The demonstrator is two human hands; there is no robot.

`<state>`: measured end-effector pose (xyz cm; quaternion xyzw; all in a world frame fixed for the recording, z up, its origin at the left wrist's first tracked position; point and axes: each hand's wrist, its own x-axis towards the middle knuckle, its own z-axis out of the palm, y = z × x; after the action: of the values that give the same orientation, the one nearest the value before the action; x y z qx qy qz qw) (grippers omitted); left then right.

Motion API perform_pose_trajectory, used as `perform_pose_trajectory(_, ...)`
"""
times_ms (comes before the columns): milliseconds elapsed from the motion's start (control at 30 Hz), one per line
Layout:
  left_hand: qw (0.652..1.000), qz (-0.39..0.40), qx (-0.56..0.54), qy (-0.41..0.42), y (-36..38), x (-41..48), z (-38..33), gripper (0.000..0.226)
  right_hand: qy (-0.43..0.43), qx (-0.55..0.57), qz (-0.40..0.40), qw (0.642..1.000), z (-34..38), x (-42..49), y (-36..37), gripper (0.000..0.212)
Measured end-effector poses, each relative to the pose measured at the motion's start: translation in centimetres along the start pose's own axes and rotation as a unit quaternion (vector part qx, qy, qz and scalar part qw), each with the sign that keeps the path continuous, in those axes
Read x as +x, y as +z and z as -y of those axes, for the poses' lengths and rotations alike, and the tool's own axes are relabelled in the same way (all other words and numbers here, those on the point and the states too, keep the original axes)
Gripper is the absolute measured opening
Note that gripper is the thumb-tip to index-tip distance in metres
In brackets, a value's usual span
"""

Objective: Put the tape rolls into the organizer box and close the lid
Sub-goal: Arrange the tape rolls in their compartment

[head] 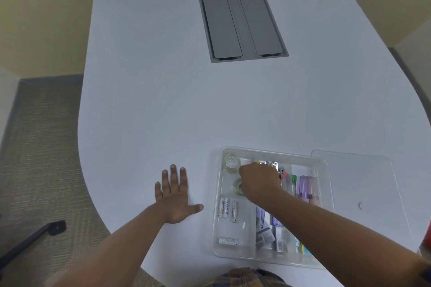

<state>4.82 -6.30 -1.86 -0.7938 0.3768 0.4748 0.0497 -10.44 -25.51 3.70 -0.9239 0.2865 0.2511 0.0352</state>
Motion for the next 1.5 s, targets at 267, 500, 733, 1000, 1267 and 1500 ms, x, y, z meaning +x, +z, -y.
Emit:
perform_pose_trajectory(267,1.0,-0.003,-0.001,-0.002,-0.1,-0.3,-0.2,0.118,0.005,0.023,-0.007,1.0,0.6,-0.4,0.0,0.014)
perform_pose_trajectory(500,1.0,-0.004,-0.001,-0.003,-0.2,-0.4,-0.4,0.118,0.012,0.054,0.025,0.998,0.4,-0.4,0.0,0.011)
perform_pose_trajectory(733,1.0,-0.006,-0.004,0.0,-0.2,-0.5,-0.3,0.118,0.03,0.117,-0.068,0.99,0.1,0.5,-0.7,0.023)
perform_pose_trajectory(1000,1.0,-0.008,-0.007,-0.003,-0.2,-0.5,-0.5,0.118,0.006,0.108,-0.046,0.993,0.3,1.3,-0.4,0.036)
perform_pose_trajectory(1267,1.0,-0.011,-0.002,-0.006,0.1,-0.2,-0.2,0.119,-0.001,0.102,-0.075,0.992,0.1,1.0,0.5,0.027)
perform_pose_trajectory(1500,1.0,-0.025,0.001,0.0,0.6,0.4,0.2,0.119,-0.003,0.145,-0.087,0.986,-0.1,0.5,0.6,0.024)
